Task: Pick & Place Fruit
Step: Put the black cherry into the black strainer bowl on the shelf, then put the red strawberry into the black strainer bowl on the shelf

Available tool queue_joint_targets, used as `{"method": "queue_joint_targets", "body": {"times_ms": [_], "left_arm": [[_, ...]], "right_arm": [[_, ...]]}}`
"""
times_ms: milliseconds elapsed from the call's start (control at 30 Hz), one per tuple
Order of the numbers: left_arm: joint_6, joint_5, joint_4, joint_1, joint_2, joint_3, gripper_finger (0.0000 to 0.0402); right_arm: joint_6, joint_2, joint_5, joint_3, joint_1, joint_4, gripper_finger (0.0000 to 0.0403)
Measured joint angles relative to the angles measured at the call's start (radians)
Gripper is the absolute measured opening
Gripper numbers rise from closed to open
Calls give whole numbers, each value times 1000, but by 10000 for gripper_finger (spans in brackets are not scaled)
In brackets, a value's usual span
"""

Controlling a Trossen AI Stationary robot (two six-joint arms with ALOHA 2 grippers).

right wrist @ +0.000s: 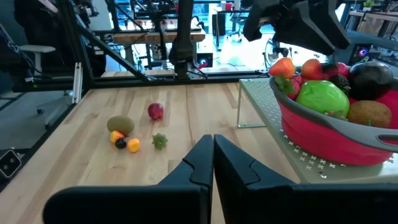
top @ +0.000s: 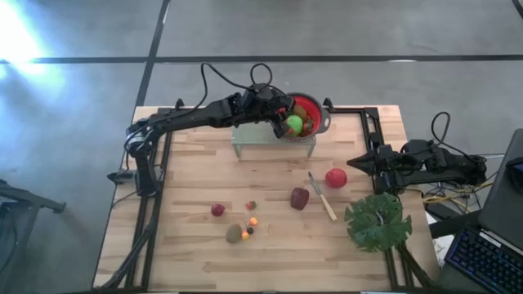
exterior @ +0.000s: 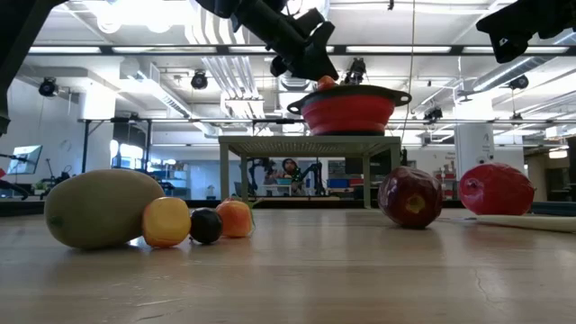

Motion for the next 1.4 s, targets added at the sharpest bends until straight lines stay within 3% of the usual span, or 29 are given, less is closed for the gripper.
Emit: {"method": "queue_joint_targets", "body": {"times_ms": [333, 667, 833, 1133, 1400], "left_arm": [[-2, 1, -51, -2, -2, 25, 190], [-13, 4, -419, -63, -27, 188, 190], [-61, 4, -600, -129, -32, 244, 190], [-165, -3, -818, -308, -31, 235, 190], [-232, -132, -871, -504, -30, 153, 190]], "right_arm": [[0, 0, 0, 0, 0, 0, 8], [0, 0, 0, 0, 0, 0, 8], [0, 0, 0, 0, 0, 0, 8], [0, 0, 0, 0, 0, 0, 8], [0, 0, 0, 0, 0, 0, 8]]}}
